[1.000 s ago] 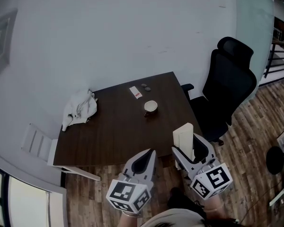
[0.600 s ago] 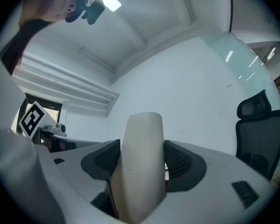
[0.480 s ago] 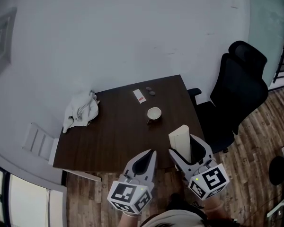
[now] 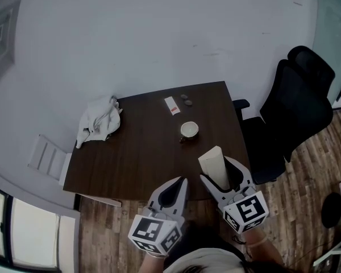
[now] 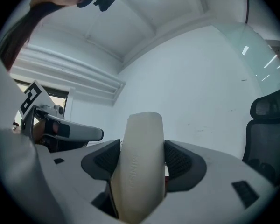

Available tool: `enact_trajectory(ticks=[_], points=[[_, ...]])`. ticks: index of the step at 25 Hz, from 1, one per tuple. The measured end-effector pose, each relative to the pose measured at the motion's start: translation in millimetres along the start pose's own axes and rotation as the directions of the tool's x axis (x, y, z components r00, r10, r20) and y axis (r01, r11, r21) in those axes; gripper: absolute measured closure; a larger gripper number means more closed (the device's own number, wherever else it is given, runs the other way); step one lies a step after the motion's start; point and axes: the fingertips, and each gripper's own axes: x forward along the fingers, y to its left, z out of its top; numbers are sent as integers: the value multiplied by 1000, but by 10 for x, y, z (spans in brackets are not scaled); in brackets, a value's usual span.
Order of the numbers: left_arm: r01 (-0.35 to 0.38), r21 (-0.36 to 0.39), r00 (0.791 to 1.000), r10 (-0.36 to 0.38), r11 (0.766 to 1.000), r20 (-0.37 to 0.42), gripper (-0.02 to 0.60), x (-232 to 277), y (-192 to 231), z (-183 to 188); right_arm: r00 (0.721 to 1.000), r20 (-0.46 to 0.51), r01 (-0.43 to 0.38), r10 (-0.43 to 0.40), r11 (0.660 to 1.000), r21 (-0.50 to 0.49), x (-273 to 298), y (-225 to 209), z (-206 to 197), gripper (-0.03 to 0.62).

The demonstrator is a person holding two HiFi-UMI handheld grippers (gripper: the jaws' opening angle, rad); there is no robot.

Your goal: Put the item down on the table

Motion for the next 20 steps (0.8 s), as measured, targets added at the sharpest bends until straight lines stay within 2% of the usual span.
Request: enact_trajectory(ticks=[10, 20], points=[[28, 14, 1000, -28, 1000, -5, 563, 244, 241, 85, 997, -68, 19, -23, 998, -59, 336, -180, -269, 290], [49, 23, 999, -49, 999, -8, 563, 456, 667, 207, 986, -162, 22, -40, 993, -112, 736, -297, -622, 292]])
